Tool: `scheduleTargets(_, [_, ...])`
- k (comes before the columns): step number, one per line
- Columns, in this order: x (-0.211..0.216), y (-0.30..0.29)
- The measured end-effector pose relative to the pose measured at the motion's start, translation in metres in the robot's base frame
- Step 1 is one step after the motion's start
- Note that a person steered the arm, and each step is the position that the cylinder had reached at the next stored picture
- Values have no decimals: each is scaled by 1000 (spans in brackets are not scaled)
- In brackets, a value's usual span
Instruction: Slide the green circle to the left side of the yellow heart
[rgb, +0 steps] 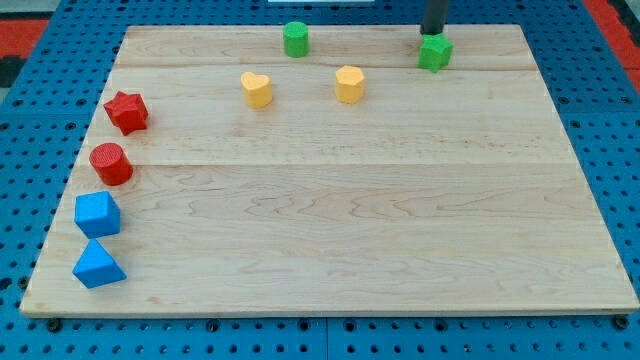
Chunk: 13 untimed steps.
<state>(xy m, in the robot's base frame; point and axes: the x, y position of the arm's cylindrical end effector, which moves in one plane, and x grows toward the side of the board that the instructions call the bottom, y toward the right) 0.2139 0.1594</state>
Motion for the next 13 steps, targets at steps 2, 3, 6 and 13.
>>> scheduleTargets(2, [38,0])
scheduleTargets(3, [66,1])
scheduleTargets(6, [6,-101])
scheduleTargets(13, [45,-333])
